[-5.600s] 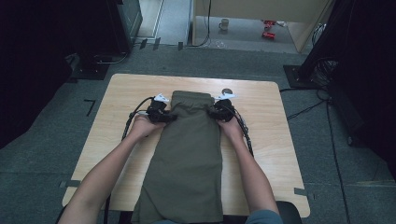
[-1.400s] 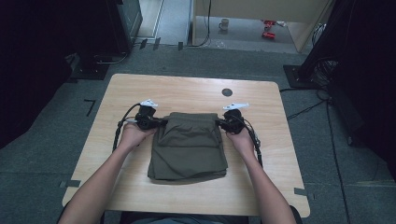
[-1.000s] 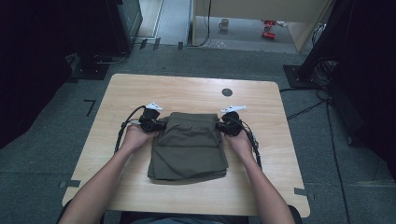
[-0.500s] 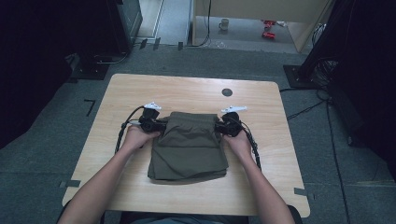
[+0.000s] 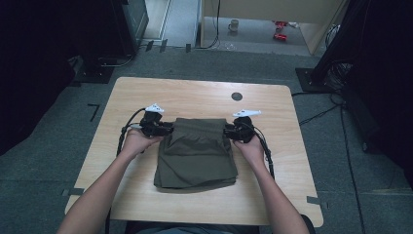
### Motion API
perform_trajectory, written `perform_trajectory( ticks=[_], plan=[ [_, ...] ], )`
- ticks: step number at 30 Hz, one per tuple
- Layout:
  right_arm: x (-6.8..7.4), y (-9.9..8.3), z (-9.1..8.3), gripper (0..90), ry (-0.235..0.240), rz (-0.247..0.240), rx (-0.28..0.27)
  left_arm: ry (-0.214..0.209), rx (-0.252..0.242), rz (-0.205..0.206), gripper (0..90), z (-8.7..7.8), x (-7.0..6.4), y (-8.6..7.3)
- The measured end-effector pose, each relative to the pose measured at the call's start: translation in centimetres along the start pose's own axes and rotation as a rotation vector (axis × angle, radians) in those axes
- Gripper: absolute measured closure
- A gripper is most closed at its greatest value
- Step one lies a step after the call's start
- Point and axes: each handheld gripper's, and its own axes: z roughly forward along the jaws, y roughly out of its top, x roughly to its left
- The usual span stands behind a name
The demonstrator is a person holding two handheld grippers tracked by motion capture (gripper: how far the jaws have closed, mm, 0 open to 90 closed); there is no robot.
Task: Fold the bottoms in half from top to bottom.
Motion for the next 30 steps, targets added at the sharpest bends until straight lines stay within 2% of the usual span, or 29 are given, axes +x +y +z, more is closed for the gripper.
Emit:
perform_trajectory(
  ticks=[4,11,15,17,19,23,27,29,30],
  plan=[
    [0.2,0.0,-0.7,62.9,0.015,-0.036,-0.007,-0.007,-0.013,0.001,61.3,-0.9,-0.2,-0.1],
    [0.7,-0.2,-1.9,62.8,0.05,-0.04,-0.024,-0.024,-0.027,0.016,61.0,-1.7,-1.3,-0.5],
    [0.9,-0.3,-1.9,62.8,0.047,-0.053,-0.025,0.0,-0.022,0.039,62.3,-1.5,-1.3,-0.5],
    [0.9,-0.3,-1.9,62.8,0.047,-0.044,-0.023,0.018,-0.007,0.005,68.9,-1.2,-0.7,-0.6],
    [0.8,-0.3,-1.8,62.9,0.043,-0.044,-0.021,0.03,-0.004,-0.005,74.7,-1.0,-0.3,-0.7],
    [0.6,-0.4,-1.4,63.3,0.035,-0.033,-0.012,0.031,0.002,-0.021,78.6,0.0,0.3,-0.5],
    [0.1,-0.5,-0.6,63.1,0.041,-0.004,0.001,0.021,0.014,-0.021,78.4,1.3,0.3,-0.2],
    [0.0,-0.5,-0.1,62.1,0.041,0.003,0.013,0.037,0.036,0.008,78.2,2.5,0.1,-0.3],
    [0.0,-0.5,-0.1,62.1,0.041,0.003,0.013,0.037,0.036,0.008,77.9,2.5,0.1,-0.3]
  ],
)
